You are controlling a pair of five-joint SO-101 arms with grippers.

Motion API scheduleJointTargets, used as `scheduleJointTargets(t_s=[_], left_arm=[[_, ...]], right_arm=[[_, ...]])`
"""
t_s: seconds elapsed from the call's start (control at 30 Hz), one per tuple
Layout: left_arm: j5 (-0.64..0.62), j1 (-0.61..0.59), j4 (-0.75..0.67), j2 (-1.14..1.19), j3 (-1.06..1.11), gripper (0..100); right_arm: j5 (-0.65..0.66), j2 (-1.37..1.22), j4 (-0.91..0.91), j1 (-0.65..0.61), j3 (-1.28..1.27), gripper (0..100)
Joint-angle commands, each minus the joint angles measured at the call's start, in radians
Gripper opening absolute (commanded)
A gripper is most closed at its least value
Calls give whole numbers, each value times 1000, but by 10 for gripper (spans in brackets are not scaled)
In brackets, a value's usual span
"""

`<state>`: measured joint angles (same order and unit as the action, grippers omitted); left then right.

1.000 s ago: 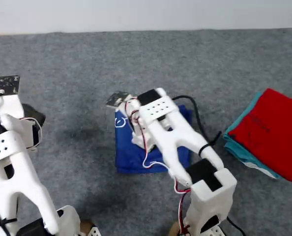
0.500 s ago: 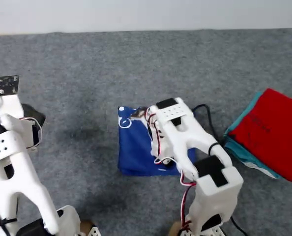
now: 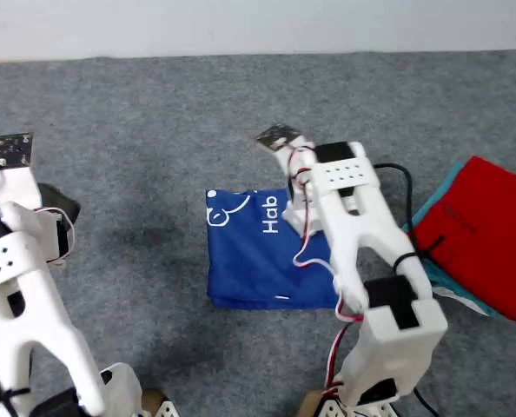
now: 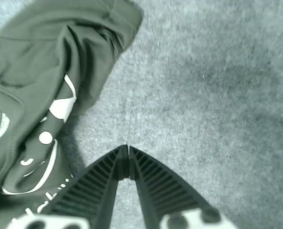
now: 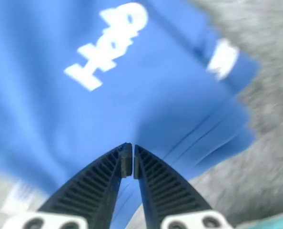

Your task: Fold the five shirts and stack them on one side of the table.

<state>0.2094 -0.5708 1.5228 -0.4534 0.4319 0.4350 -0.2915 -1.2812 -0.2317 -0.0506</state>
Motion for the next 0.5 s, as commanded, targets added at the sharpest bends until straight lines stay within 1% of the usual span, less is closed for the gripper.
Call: scheduleJointTargets(t_s=[0.0,0.07,0.1,0.17,0.23,0.33,0.47], left_arm=[[-9,-3,3,-97,-33,4],[-9,0,3,-144,-30,4],[-9,0,3,-166,-30,4],[-9,-2,3,-204,-30,4],[-9,-3,3,-230,-30,4],[-3,-3,3,-272,-25,4],[-2,-3,-3,-330,10,4]], right_arm=[[11,-71,174,28,52,16],[11,-119,206,13,92,16],[6,-127,186,1,129,16],[-6,-119,84,-28,213,18],[-71,-113,-19,-53,292,19],[-192,-108,-148,-58,397,26],[-341,-114,-275,-59,526,113]])
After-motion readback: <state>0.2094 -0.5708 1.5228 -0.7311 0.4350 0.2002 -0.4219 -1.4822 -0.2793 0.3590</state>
